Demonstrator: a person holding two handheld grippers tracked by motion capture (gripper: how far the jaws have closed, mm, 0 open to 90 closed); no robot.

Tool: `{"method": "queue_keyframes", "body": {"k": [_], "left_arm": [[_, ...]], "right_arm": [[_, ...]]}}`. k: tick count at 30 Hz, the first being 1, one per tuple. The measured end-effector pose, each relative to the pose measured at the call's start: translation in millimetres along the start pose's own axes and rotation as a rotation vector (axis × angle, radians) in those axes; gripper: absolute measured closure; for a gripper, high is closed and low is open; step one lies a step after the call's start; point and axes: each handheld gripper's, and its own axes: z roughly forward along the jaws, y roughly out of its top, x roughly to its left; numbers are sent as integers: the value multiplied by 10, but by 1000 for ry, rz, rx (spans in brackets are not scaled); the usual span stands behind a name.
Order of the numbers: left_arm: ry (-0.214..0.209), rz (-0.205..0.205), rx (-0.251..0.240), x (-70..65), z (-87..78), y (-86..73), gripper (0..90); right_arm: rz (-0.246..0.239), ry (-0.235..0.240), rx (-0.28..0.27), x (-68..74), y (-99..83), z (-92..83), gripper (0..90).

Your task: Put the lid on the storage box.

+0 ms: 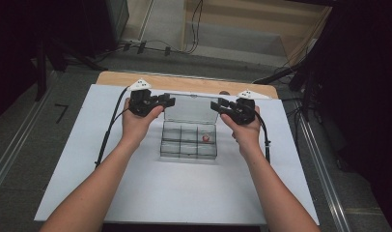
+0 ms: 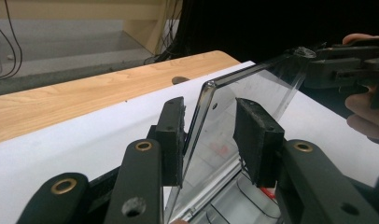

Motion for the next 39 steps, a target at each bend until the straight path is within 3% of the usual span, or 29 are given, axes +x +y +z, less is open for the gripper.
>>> {"method": "queue_keyframes", "body": {"k": [5,20,28,39], "left_arm": [[-17,6,3,-37,-48,-29,609],[-26,30,5,-147,-152,-121,584],[-34,39,1,-189,-204,-185,569],[-35,40,-1,-221,-276,-252,561]], "right_arm": [[-30,-5,10,75,-2,-52,567],[-51,17,3,137,-118,-178,601],[-31,24,10,171,-167,-246,477],[-40,10,25,169,-295,-423,463]]}}
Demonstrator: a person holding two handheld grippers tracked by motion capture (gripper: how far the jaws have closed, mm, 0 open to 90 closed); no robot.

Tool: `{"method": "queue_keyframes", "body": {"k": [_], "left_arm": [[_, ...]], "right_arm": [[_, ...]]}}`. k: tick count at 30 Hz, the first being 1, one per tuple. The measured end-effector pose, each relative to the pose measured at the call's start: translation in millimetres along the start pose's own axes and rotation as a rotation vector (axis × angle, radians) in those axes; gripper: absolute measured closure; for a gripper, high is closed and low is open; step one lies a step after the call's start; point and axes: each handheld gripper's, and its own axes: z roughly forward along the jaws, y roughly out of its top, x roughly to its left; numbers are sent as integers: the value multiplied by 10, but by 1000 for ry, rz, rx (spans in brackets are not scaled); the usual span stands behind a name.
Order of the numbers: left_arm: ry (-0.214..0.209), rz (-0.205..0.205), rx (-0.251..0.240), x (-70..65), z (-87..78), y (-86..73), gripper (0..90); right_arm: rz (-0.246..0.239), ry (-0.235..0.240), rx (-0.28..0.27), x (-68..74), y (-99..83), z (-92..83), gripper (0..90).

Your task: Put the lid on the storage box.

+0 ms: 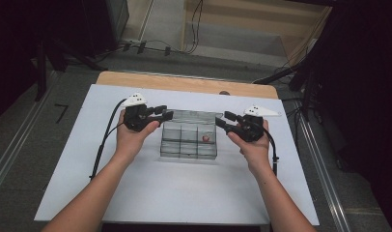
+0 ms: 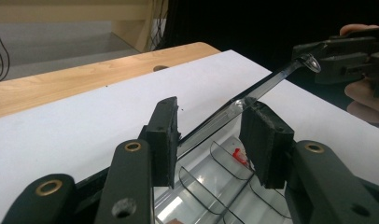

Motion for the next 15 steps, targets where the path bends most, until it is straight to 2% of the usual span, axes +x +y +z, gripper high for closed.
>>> {"method": "queue_keyframes", "body": {"k": [2,9,15], "left_arm": [[-1,-4,-3,1,-11,-13,562],[-3,-10,-11,5,-41,-45,565],[-6,2,-13,-14,-53,-65,561]], "right_arm": [[1,-7,6,-3,-41,-16,495],[14,-20,37,40,-158,-25,712],[8,28,41,90,-167,-4,845]]}}
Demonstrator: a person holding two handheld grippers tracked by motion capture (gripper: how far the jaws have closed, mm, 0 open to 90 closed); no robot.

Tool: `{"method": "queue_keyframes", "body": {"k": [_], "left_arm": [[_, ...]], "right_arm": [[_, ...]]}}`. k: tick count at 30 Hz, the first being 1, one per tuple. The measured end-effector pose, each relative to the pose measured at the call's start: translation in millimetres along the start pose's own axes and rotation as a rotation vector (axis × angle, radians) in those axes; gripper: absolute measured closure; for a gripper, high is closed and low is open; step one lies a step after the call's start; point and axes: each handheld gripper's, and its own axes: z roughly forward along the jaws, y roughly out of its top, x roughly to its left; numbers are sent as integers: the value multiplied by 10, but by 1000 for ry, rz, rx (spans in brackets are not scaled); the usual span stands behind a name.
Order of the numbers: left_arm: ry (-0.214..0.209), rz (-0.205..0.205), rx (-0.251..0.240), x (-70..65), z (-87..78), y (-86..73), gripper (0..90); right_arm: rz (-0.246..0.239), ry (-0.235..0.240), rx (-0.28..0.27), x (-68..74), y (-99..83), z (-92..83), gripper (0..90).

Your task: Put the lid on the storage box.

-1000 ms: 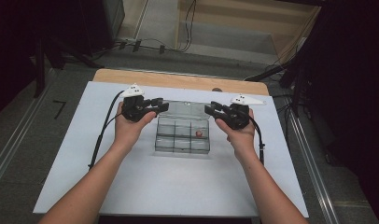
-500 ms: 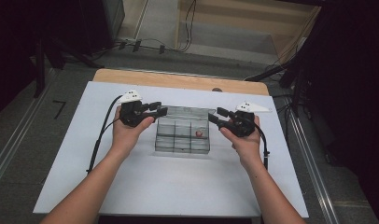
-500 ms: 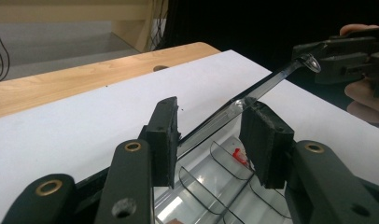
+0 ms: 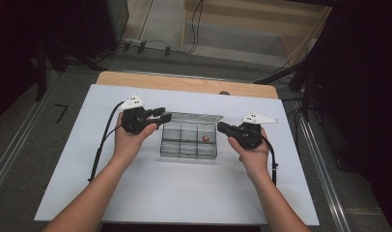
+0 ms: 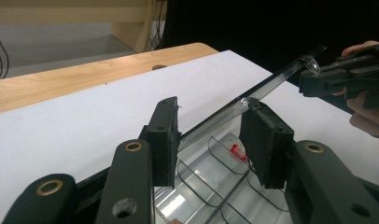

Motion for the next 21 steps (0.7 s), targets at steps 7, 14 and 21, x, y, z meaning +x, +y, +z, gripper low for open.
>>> {"method": "queue_keyframes", "body": {"k": [7,14,21], "left_arm": [[-10,7,-2,-24,-18,-35,532],[-16,6,2,-52,-46,-55,489],[-18,-7,21,-59,-94,-129,413]], "right_arm": [[-1,26,-4,47,21,5,877],[-4,37,1,98,5,-9,878],[-5,37,5,127,-28,-16,878]]}}
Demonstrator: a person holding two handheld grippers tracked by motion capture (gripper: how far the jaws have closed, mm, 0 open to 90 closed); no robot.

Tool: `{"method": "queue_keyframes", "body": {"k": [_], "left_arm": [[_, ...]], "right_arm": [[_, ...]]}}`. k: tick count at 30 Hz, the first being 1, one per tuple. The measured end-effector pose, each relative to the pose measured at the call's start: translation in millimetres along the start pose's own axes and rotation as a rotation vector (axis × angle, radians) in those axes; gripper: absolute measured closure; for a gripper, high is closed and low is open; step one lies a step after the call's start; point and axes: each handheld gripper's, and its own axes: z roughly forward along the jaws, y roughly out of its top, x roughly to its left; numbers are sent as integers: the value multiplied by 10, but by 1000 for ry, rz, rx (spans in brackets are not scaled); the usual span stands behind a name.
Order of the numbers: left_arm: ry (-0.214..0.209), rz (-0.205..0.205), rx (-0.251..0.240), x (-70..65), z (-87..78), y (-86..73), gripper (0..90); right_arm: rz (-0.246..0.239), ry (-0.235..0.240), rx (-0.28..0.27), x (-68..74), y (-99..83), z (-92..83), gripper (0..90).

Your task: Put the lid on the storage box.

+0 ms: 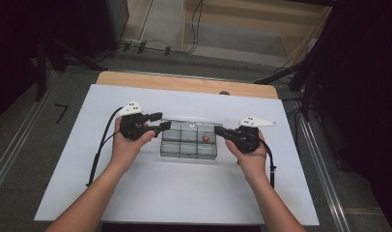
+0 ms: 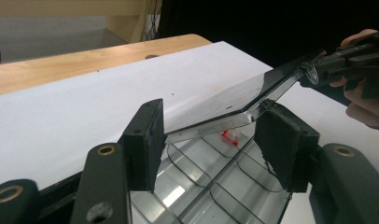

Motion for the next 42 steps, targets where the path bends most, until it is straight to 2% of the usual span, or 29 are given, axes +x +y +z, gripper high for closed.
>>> {"method": "queue_keyframes", "body": {"k": [9,13,21,25,27,31,37,42], "left_arm": [[-6,12,0,-24,-113,-40,385],[-14,4,-27,-40,-199,-59,412],[-27,-20,-20,-49,-308,-139,533],[-31,-41,1,-42,-316,-207,589],[-46,-59,7,-38,-309,-240,622],[-53,-48,31,-64,-276,-286,692],[-71,-62,33,-99,-233,-300,761],[-69,-65,47,-117,-204,-318,798]], "right_arm": [[0,6,-5,12,-48,-21,878],[0,12,-3,30,-78,-23,878],[-4,20,-5,53,-119,-32,878],[-8,18,-12,62,-133,-42,877],[-11,18,-13,70,-140,-48,878],[-15,17,-14,80,-164,-53,878],[-13,14,-14,85,-215,-56,878],[-12,14,-15,93,-247,-67,877]]}}
